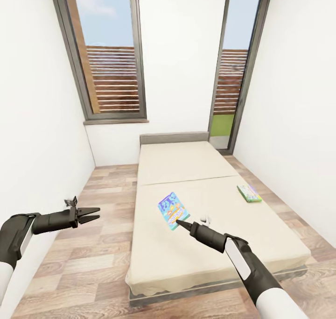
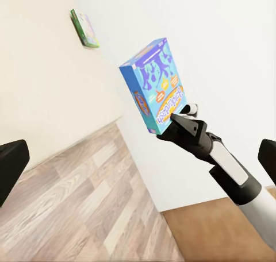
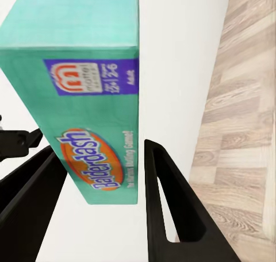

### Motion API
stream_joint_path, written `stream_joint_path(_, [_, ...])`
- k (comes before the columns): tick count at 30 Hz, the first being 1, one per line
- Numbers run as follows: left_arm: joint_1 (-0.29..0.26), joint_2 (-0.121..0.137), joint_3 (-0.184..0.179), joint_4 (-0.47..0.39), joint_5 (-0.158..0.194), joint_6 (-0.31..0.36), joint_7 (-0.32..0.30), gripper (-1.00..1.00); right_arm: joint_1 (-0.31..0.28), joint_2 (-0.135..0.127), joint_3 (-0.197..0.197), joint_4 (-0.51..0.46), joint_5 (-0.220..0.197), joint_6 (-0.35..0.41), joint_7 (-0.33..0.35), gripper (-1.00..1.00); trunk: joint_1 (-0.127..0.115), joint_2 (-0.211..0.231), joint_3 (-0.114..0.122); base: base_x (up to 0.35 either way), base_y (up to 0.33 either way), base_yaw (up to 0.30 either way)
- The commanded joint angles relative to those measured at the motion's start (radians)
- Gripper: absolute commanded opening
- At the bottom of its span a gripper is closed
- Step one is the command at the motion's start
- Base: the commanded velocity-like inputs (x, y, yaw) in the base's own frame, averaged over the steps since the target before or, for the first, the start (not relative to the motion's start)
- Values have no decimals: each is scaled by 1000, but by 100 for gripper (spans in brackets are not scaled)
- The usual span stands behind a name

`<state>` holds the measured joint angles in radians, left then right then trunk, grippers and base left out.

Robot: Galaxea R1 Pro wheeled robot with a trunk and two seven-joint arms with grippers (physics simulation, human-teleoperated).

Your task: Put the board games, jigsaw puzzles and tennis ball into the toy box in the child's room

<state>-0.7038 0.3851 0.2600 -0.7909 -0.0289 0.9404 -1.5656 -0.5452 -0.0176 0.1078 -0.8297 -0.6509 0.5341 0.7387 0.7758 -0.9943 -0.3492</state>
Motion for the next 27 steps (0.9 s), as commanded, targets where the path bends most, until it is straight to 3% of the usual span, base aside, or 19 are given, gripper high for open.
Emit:
stream_joint_path(1, [0, 0, 1, -1, -3, 11, -5, 100, -1, -1, 2, 0, -11, 7, -2, -100, -4, 6, 3, -5, 0, -220])
stream_joint_path(14, [0, 0, 1, -1, -3, 10, -5, 100, 0, -3, 1, 0, -11, 7, 18, -100, -54, 97, 58, -1, 0, -220])
stream_joint_path(27, [0, -1, -1, -1, -3, 9, -5, 100, 2, -39, -2, 1, -12, 6, 72, -100, -104, 188, 113, 0, 0, -220])
